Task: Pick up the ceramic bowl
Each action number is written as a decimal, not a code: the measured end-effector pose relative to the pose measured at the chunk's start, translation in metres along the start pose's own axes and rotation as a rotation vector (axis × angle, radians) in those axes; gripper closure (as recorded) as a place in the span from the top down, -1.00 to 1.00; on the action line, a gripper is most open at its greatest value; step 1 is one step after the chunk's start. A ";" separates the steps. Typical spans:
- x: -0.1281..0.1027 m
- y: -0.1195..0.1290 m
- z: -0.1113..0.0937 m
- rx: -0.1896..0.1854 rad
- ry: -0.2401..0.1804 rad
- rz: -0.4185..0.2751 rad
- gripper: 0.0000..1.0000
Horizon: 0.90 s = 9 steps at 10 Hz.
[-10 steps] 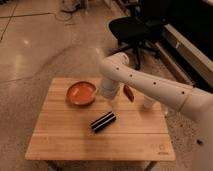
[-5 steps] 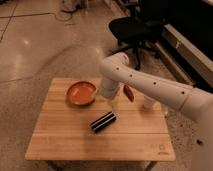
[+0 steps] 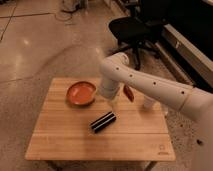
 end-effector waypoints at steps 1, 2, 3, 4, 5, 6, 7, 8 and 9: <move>0.009 -0.009 0.006 0.007 0.019 -0.010 0.60; 0.020 -0.023 0.015 0.021 0.040 -0.026 0.60; 0.029 -0.035 0.023 0.037 0.052 -0.042 0.60; 0.039 -0.046 0.031 0.055 0.061 -0.058 0.60; 0.050 -0.053 0.038 0.069 0.072 -0.072 0.60; 0.057 -0.060 0.045 0.078 0.077 -0.089 0.60; 0.065 -0.067 0.056 0.082 0.082 -0.111 0.60; 0.072 -0.070 0.066 0.075 0.085 -0.128 0.60; 0.076 -0.071 0.073 0.063 0.087 -0.141 0.60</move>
